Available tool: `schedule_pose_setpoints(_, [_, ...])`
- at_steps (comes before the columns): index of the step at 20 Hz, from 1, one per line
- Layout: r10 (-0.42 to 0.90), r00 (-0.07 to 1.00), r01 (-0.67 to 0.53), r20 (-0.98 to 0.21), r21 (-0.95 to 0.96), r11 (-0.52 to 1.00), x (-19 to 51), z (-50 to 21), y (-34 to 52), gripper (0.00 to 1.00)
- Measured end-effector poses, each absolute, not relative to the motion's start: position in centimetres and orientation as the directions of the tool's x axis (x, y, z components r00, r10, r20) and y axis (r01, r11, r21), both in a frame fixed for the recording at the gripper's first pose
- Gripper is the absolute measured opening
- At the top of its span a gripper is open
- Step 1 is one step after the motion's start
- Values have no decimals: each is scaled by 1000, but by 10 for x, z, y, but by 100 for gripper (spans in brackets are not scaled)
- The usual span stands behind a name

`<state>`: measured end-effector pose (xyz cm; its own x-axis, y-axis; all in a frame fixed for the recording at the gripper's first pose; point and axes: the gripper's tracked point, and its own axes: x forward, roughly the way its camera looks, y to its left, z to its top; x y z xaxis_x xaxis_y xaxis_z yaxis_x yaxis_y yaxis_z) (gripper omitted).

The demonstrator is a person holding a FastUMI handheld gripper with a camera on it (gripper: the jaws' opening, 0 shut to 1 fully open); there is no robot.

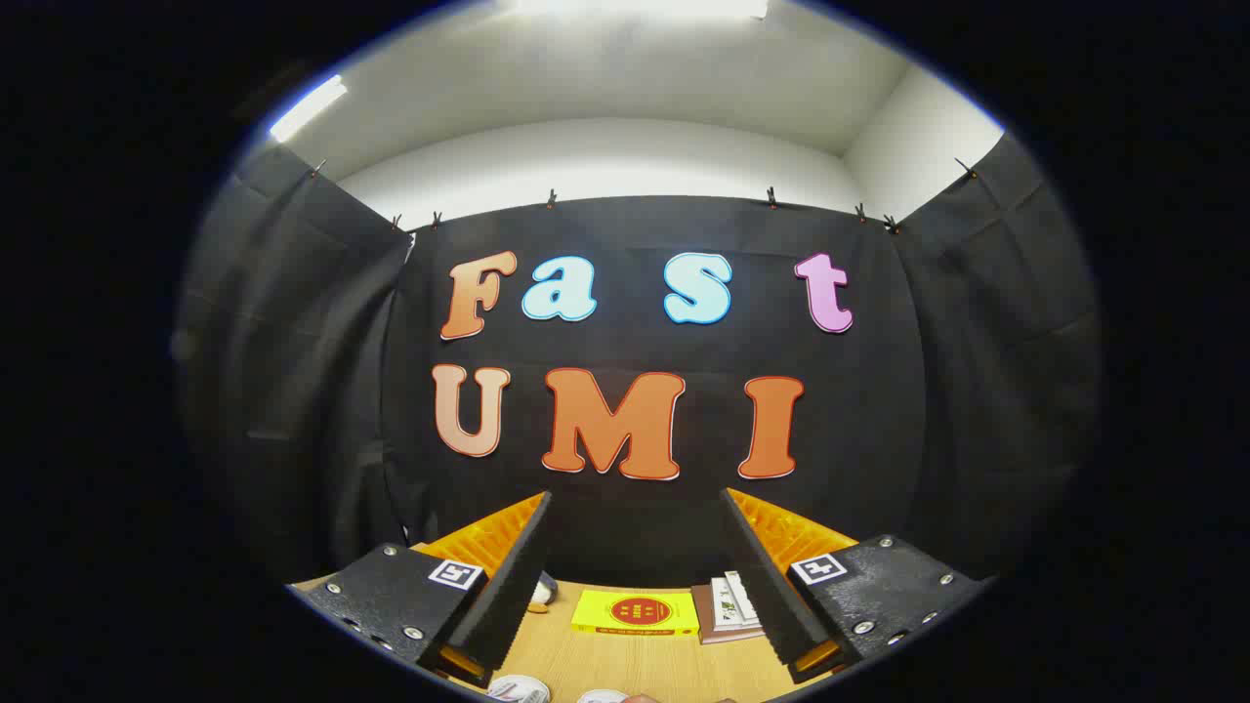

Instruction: Open the storage box then place both shoes into the box .Put the left shoe in first, then the right shoe, with the right side of both shoes facing outward in a uniform manner.

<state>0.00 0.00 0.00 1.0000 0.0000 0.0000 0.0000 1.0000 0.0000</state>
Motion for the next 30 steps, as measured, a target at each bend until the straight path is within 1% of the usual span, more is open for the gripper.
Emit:
schedule_pose_setpoints(13, [-46,999,46,-10,27,999,-2,-2,-5,99])
schedule_pose_setpoints(20, [-37,999,39,-26,64,997,-3,-6,0,99])
schedule_pose_setpoints(23, [-14,999,17,-46,76,997,-2,-14,9,99])
schedule_pose_setpoints(26, [36,996,-27,-83,106,994,0,-27,26,99])
schedule_pose_setpoints(28, [78,990,-62,-120,131,989,2,-38,40,99])
schedule_pose_setpoints(30, [122,976,-97,-181,143,985,4,-59,53,99])
